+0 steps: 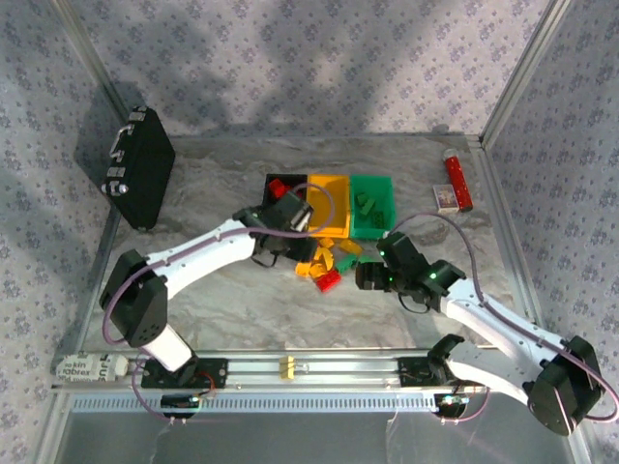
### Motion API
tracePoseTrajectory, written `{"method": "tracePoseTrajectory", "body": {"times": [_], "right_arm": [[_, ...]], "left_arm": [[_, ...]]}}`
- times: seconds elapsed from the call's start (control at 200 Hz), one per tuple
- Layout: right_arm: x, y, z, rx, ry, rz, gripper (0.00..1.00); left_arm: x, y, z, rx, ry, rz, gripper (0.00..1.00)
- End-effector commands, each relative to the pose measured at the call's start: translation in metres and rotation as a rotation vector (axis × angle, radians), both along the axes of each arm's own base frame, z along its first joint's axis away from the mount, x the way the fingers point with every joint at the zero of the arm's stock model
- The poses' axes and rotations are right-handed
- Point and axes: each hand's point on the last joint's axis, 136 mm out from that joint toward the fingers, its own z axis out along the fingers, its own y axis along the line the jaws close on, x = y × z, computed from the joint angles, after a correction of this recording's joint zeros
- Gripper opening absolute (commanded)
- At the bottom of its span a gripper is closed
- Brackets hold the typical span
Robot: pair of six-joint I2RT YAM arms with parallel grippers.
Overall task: Sort the legos into containers by color
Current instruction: Pick up the lego from the center of the table.
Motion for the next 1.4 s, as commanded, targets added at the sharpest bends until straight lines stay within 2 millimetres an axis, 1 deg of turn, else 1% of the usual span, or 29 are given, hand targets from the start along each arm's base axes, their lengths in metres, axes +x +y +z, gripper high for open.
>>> {"method": "tracePoseTrajectory", "body": {"times": [0.0,0.075,0.235,0.26,0.34,0.42,0.515,0.73,0.86,0.925,0.984,1.054,1.124,1.169,1.289,1.394], "right_arm": [[0.007,0.005,0.013,0.015,-0.027,0.011,0.84],[0.009,0.004,0.017,0.012,-0.034,0.008,0.84],[0.009,0.001,0.023,0.014,-0.053,-0.002,0.84],[0.005,-0.003,0.020,0.001,-0.037,-0.005,0.84],[0.003,-0.007,0.019,-0.004,-0.034,-0.012,0.84],[0.002,-0.010,0.019,-0.003,-0.034,-0.019,0.84],[0.000,-0.013,0.017,0.001,-0.032,-0.026,0.84],[0.000,-0.015,0.013,0.011,-0.027,-0.033,0.84],[-0.001,-0.018,0.012,0.009,-0.024,-0.037,0.84],[-0.001,-0.019,0.011,0.012,-0.026,-0.043,0.84],[-0.001,-0.020,0.011,0.020,-0.030,-0.046,0.84],[-0.001,-0.020,0.009,0.025,-0.024,-0.049,0.84],[-0.001,-0.021,0.009,0.025,-0.021,-0.051,0.84],[-0.001,-0.021,0.010,0.027,-0.022,-0.051,0.84],[-0.001,-0.021,0.013,0.034,-0.032,-0.053,0.84],[-0.001,-0.021,0.013,0.039,-0.033,-0.054,0.84]], "left_arm": [[-0.016,-0.017,-0.011,-0.010,0.010,-0.059,0.69],[-0.026,-0.026,-0.024,0.012,0.033,-0.096,0.66],[-0.045,-0.057,-0.046,0.014,0.078,-0.202,0.64],[-0.047,-0.060,-0.049,0.019,0.082,-0.206,0.64],[-0.048,-0.063,-0.063,0.050,0.111,-0.204,0.62],[-0.050,-0.065,-0.072,0.080,0.128,-0.214,0.61],[-0.051,-0.068,-0.079,0.101,0.135,-0.221,0.61],[-0.047,-0.070,-0.090,0.137,0.141,-0.227,0.61],[-0.047,-0.072,-0.093,0.151,0.160,-0.229,0.58],[-0.050,-0.074,-0.092,0.143,0.170,-0.234,0.56],[-0.054,-0.074,-0.092,0.147,0.173,-0.237,0.56],[-0.057,-0.072,-0.092,0.161,0.164,-0.230,0.60],[-0.061,-0.070,-0.093,0.162,0.166,-0.218,0.65],[-0.063,-0.069,-0.094,0.156,0.166,-0.208,0.66],[-0.067,-0.065,-0.099,0.149,0.177,-0.191,0.66],[-0.069,-0.063,-0.102,0.145,0.180,-0.181,0.62]]}}
